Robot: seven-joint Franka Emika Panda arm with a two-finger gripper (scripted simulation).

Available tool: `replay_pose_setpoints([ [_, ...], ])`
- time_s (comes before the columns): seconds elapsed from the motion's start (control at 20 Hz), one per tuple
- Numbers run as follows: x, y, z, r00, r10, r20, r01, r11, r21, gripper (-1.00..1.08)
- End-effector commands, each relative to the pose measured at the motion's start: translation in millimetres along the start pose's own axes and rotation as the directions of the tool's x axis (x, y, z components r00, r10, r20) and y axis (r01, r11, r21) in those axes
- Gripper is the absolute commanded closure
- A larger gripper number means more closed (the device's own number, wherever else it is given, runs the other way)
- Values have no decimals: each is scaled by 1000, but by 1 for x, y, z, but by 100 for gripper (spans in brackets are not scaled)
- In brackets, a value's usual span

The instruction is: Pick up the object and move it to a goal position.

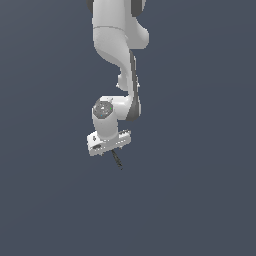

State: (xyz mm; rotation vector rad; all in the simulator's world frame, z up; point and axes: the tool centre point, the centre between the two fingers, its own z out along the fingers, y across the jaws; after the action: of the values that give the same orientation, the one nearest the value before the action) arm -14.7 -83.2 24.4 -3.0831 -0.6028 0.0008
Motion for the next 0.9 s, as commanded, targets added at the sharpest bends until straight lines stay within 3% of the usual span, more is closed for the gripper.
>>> replay_pose_setpoints([
  [0.0,0,0,10,1000,-1,0,1,1000,0,-92],
  [0.25,1,1,17,1000,-1,0,1,1000,0,-92],
  [0.3,1,1,17,1000,-1,0,1,1000,0,108],
  [0.85,1,0,15,1000,-3,-1,3,1000,0,108],
])
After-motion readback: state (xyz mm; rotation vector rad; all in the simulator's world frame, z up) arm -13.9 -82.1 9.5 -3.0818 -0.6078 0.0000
